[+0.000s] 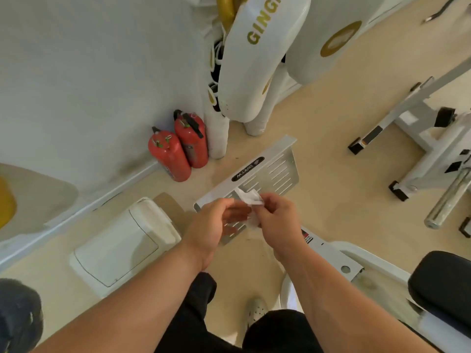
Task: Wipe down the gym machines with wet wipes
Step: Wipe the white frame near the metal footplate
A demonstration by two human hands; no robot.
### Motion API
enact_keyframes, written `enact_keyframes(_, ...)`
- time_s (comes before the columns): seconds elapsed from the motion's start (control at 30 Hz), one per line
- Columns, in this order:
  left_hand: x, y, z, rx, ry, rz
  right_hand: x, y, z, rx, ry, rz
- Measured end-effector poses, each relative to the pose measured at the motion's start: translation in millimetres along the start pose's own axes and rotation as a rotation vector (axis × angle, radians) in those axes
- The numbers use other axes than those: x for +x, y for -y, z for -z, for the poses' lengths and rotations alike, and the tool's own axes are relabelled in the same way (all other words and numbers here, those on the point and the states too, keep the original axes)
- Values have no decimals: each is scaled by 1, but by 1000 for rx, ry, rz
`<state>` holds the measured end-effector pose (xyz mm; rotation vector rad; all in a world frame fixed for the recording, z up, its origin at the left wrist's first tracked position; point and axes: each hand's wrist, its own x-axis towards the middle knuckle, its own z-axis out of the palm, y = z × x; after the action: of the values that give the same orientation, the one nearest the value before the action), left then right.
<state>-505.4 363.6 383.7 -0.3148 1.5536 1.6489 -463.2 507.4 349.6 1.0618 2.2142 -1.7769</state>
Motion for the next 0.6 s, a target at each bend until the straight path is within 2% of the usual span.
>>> enact_keyframes(0.07, 28, 9, 23, 141, -160, -7, 31, -14, -11, -1, -5, -46)
enact_keyframes(0.13, 63, 29, 47, 349, -222, 2, 68, -34, -17, -48, -7, -65)
enact_keyframes(0.27, 141, 86, 86, 817, -138, 151, 142, -94, -27, -254, 16, -15)
enact_keyframes(0.33, 177, 115, 100, 960, -110, 189, 176, -125, -38, -337, 58, 25)
enact_keyframes(0.47, 240, 166, 119, 1216, -74, 171, 242, -163, -68, -468, 11, 209)
enact_keyframes(0.6, 279, 198, 137, 1304, -45, 174, 292, -185, -107, -622, 9, 587)
